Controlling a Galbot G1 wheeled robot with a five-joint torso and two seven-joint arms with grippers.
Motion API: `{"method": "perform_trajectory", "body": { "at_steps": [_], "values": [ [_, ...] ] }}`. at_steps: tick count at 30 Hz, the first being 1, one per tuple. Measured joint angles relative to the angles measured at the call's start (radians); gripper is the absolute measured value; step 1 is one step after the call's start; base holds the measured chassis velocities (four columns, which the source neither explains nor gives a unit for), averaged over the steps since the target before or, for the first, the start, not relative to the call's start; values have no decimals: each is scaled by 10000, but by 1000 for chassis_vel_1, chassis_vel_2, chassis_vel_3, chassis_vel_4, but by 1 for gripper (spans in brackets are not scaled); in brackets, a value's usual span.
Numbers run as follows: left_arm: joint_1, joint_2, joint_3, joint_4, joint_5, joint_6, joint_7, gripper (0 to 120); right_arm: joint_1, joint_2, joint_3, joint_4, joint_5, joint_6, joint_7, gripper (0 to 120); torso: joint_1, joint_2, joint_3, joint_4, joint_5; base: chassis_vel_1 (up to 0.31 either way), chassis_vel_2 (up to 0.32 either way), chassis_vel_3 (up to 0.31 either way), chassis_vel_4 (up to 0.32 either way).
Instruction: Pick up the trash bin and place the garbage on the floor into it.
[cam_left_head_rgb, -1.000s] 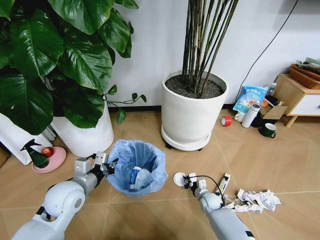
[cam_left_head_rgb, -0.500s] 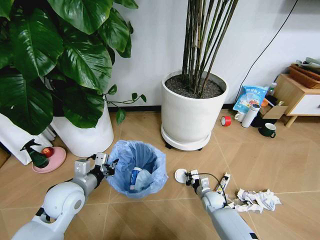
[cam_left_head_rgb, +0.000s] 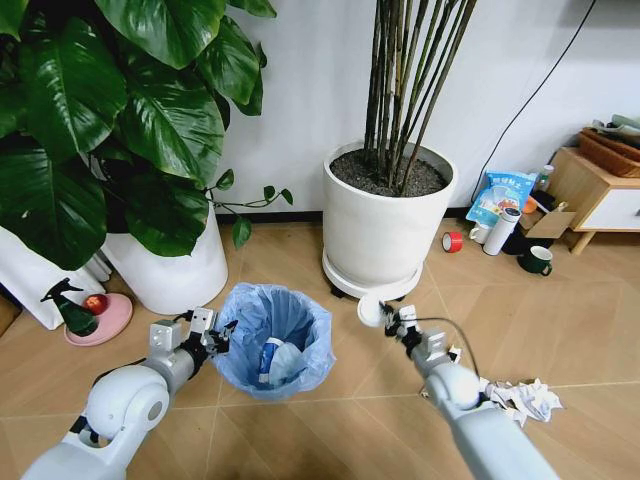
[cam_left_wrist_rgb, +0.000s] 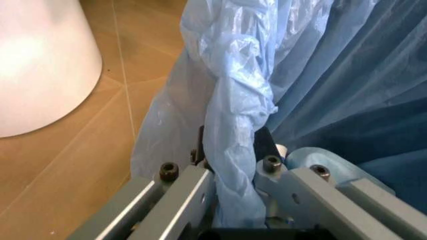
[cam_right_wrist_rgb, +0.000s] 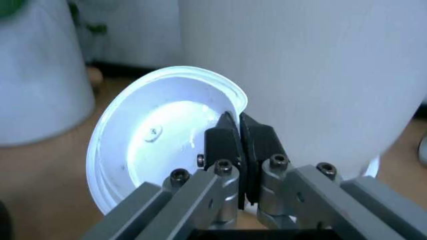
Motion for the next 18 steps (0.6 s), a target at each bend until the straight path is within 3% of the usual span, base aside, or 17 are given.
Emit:
{"method": "perform_trajectory", "body": {
  "at_steps": [7,12,18],
  "values": [
    [-470,14,352,278,-389,81,91,0,-130,-1306,6,2476,1250,-437,105,0,0,1,-1,-1,-6,0,0,0,0],
    [-1114,14,778,506,-585,176,26,0,486,-1663,-513,3504,1747,-667,178,0,0,0,0,0,-6,0,0,0,0],
    [-1879,59,1302,880,-751,256,-70,0,1358,-1729,-1581,3511,1732,-682,48,0,0,0,0,1,-2,0,0,0,0]
  ]
}}
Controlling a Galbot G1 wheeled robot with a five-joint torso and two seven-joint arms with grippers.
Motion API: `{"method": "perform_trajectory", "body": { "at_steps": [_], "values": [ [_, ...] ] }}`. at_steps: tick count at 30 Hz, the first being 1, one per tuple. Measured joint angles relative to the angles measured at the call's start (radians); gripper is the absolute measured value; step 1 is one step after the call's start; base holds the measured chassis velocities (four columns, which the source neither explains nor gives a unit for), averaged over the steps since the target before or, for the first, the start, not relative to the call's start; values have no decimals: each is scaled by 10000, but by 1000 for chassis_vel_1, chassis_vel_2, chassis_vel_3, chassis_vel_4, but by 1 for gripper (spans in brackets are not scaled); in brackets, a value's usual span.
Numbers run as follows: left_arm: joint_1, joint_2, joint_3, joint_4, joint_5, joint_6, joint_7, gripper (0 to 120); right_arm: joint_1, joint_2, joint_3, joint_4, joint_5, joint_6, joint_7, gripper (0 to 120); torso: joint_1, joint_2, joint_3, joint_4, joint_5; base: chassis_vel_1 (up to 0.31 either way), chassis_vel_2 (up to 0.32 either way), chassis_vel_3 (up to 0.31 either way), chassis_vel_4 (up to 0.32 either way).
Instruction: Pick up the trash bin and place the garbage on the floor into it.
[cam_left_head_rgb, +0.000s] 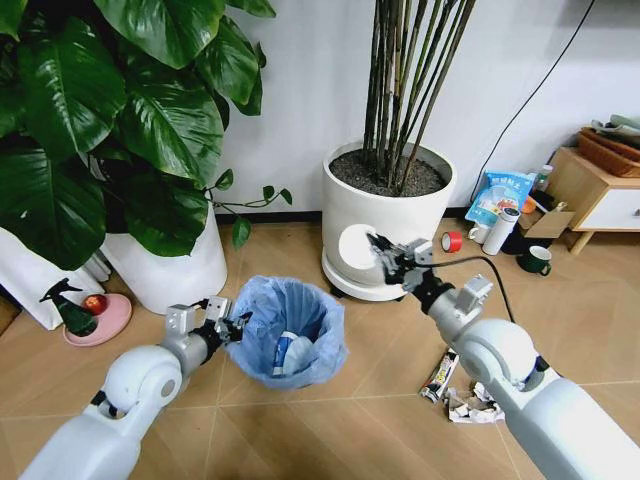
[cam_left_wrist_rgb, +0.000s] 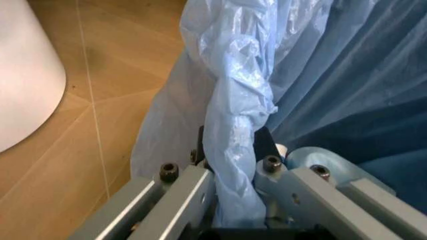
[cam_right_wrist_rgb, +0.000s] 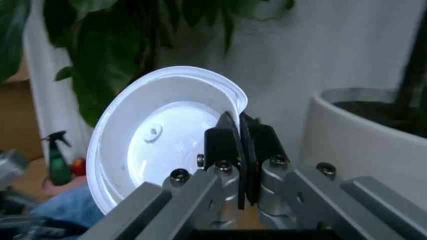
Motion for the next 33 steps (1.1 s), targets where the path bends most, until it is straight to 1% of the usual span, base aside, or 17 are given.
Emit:
{"method": "perform_trajectory", "body": {
  "at_steps": [2,3,7,8,11,13,15,17,18,22,23,24,27,28,29,32,33],
  "values": [
    [-347,-39,244,220,-46,17,-85,0,525,35,-719,-241,-143,17,-62,0,0,0,0,-1,-1,0,0,0,0],
    [-347,-39,244,220,-46,17,-85,0,525,35,-719,-241,-143,17,-62,0,0,0,0,-1,-1,0,0,0,0],
    [-688,-89,434,377,-168,88,-245,0,1364,133,-1925,-760,-580,62,-293,0,1,0,1,0,-1,0,0,0,0],
    [-688,-89,434,377,-168,88,-245,0,1364,133,-1925,-760,-580,62,-293,0,1,0,1,0,-1,0,0,0,0],
    [-710,-90,415,407,-188,119,-274,0,1745,216,-2469,-968,-789,62,-312,0,1,0,0,1,-3,0,0,0,0],
    [-710,-90,395,409,-190,125,-275,0,1805,231,-2565,-1009,-825,62,-312,3,1,-1,0,2,-3,0,0,0,0],
    [-689,-87,304,415,-190,134,-276,0,1962,261,-2807,-1152,-933,58,-312,14,1,-1,0,2,0,0,0,0,0],
    [-663,-90,240,415,-190,138,-272,0,2046,274,-2938,-1233,-977,58,-313,22,1,-1,0,0,-3,0,0,0,0],
    [-663,-90,240,415,-190,138,-272,0,2046,274,-2938,-1233,-977,58,-313,22,1,-1,0,0,-3,0,0,0,0],
    [-623,-161,125,414,-190,147,-259,0,2150,303,-3190,-1356,-973,56,-302,40,1,-1,0,-1,-2,0,0,0,0],
    [-617,-168,114,408,-190,147,-255,0,2152,309,-3225,-1400,-973,56,-300,43,1,-1,0,-1,-1,0,0,0,0],
    [-617,-168,114,408,-190,147,-255,0,2152,309,-3225,-1400,-973,56,-300,43,1,-1,0,-1,-1,0,0,0,0],
    [-591,-170,85,374,-187,148,-239,0,2166,359,-3315,-1581,-970,57,-297,58,0,-1,0,-1,-1,0,0,0,0],
    [-579,-163,76,355,-186,148,-236,0,2190,379,-3364,-1659,-962,57,-297,62,0,0,0,-1,-1,0,0,0,0],
    [-579,-163,76,355,-186,148,-236,0,2190,379,-3364,-1659,-962,57,-297,62,0,0,0,-1,-1,0,0,0,0],
    [-537,-138,44,303,-185,148,-220,0,2288,427,-3496,-1756,-714,-24,-230,74,0,0,0,0,-1,0,0,0,0],
    [-507,-127,25,277,-182,148,-206,0,2341,450,-3577,-1748,-377,-181,-48,81,0,-1,0,-1,-2,0,0,0,0]
  ]
}}
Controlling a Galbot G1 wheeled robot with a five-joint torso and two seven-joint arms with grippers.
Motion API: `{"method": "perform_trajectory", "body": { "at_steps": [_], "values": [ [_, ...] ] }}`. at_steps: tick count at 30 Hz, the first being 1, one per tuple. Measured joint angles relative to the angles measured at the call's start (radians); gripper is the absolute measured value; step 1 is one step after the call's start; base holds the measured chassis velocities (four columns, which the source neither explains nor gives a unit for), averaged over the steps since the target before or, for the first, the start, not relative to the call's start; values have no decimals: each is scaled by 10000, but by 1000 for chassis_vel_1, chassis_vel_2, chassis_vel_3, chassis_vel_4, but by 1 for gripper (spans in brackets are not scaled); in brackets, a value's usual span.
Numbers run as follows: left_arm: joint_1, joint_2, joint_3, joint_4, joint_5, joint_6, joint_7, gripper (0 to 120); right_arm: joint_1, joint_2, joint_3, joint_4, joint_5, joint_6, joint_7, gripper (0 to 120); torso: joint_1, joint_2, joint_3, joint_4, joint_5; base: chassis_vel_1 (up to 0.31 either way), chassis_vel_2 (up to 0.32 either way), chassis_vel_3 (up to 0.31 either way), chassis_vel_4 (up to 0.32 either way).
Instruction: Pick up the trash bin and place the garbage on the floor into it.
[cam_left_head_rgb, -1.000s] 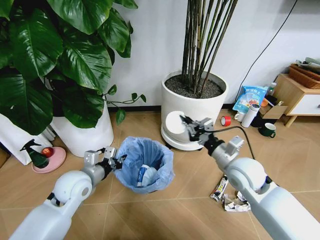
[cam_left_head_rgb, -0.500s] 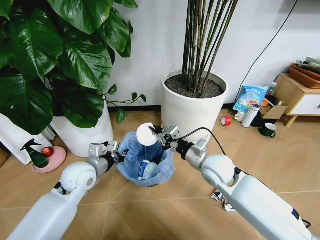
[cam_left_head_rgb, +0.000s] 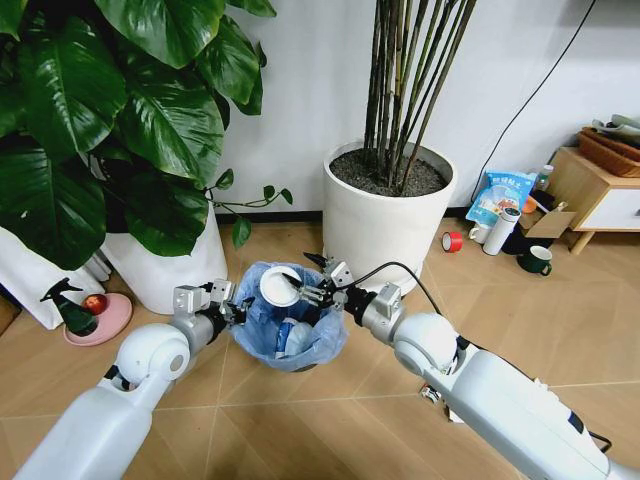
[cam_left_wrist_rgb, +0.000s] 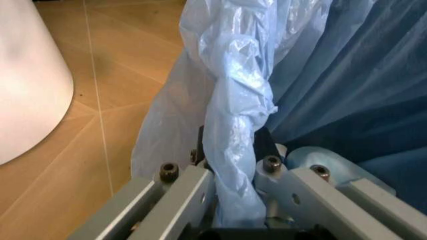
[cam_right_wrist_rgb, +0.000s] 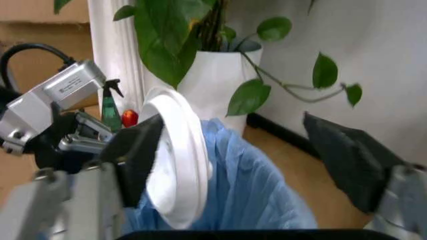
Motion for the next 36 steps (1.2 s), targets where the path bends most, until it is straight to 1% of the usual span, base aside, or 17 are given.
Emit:
{"method": "perform_trajectory", "body": {
  "at_steps": [2,4,5,9,11,12,13,15,20,25,27,28,29,30,33,34,36],
  "values": [
    [10,4,-8,-8,3,0,7,0,12,8,-19,11,116,-56,61,82,0,0,0,0,0,0,0,0,0],
    [84,32,-66,-53,19,-2,48,0,53,80,-94,82,827,-406,438,95,0,0,0,1,1,0,0,0,0],
    [109,45,-87,-68,26,-5,67,0,53,91,-101,98,985,-512,538,98,0,0,0,1,0,0,0,0,0],
    [164,63,-134,-110,37,-14,111,0,15,95,-104,126,1195,-657,674,100,0,0,0,0,0,0,0,0,0],
    [211,70,-159,-131,56,-26,140,0,-68,94,-105,165,1515,-891,823,100,0,0,0,0,1,0,0,0,0],
    [240,69,-169,-141,67,-33,156,0,-136,106,-105,232,1998,-1108,1060,100,0,0,0,-1,0,0,0,0,0],
    [240,69,-169,-141,67,-33,156,0,-136,106,-105,232,1998,-1108,1060,100,0,0,0,-1,0,0,0,0,0],
    [275,70,-174,-168,75,-44,177,0,-222,186,-96,373,2804,-1458,1486,100,0,0,0,0,1,0,0,0,0],
    [319,71,-190,-170,104,-58,221,0,-303,264,-41,439,3262,-1634,1787,100,0,0,-1,0,0,0,0,0,0],
    [365,70,-206,-173,140,-72,239,0,-426,295,78,430,3110,-1583,1874,100,0,0,0,1,0,0,0,0,0],
    [409,48,-254,-174,210,-126,245,0,-682,293,360,468,2714,-1438,1940,100,0,0,0,2,1,0,0,0,0],
    [425,43,-323,-163,266,-152,258,0,-907,270,653,567,2497,-1389,2089,100,0,0,-1,-1,0,0,0,0,0],
    [434,42,-356,-158,289,-166,268,0,-1035,250,839,620,2414,-1369,2166,100,0,0,0,2,1,0,0,0,0],
    [434,42,-356,-158,289,-166,268,0,-1035,250,839,620,2414,-1369,2166,100,0,0,0,2,1,0,0,0,0],
    [514,68,-433,-150,334,-188,314,0,-1799,23,1984,983,2105,-1301,2424,100,0,0,0,-1,1,0,0,0,0],
    [514,68,-433,-150,334,-188,314,0,-1799,23,1984,983,2105,-1301,2424,100,0,0,0,-1,1,0,0,0,0],
    [571,54,-477,-153,351,-194,324,0,-2248,-131,2612,1178,1927,-1235,2557,100,-1,1,-1,-1,1,0,0,0,0]
  ]
}}
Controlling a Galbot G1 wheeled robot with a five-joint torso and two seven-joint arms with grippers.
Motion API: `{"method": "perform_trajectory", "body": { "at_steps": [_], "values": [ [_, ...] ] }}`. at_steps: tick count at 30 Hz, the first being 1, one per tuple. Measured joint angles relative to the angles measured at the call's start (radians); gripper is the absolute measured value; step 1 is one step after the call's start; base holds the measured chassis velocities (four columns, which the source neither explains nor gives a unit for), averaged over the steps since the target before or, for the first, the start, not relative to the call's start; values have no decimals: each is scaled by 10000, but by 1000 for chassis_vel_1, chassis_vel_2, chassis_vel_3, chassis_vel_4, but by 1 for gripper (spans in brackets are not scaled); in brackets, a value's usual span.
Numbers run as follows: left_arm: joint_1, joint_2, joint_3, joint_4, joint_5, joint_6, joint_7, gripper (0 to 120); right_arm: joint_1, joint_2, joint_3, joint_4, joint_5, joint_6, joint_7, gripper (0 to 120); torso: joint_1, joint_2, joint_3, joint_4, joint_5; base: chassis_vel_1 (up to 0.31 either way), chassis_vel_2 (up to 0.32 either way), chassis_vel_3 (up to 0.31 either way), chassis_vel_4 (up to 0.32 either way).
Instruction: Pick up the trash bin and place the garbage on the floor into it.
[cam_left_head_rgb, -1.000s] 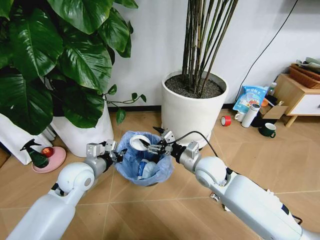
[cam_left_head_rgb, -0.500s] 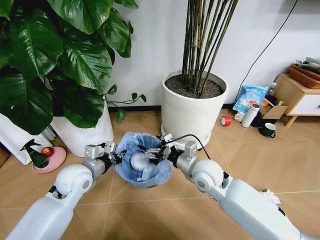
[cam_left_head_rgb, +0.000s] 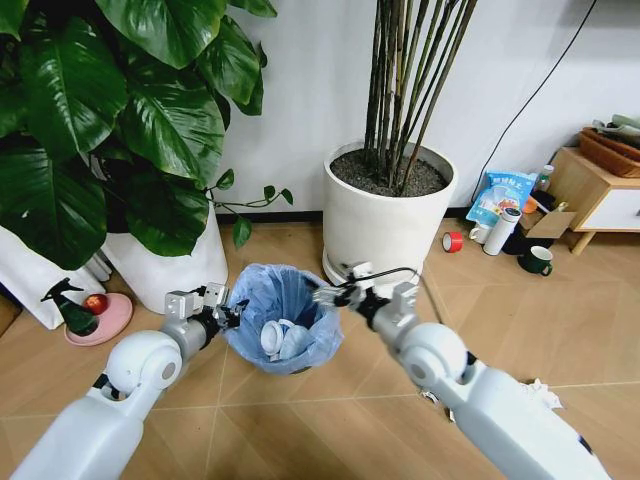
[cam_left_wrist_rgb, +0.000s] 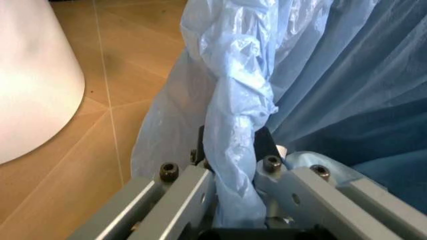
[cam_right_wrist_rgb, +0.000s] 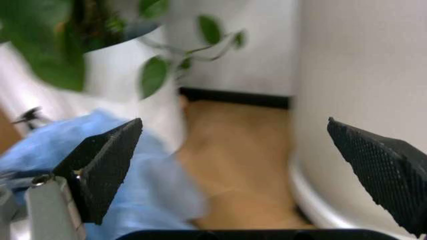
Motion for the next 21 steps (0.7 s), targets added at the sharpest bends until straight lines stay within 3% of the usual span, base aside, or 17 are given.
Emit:
{"method": "perform_trajectory", "body": {
  "at_steps": [8,21],
  "values": [
    [251,-44,-112,-129,114,-34,20,0,-1958,116,2202,437,-977,66,1049,100,0,0,0,1,1,0,0,0,0],
    [450,10,-111,-345,163,-38,-41,0,-3168,1235,3079,-796,-2728,557,1270,100,0,0,0,2,1,0,0,0,0]
  ]
}}
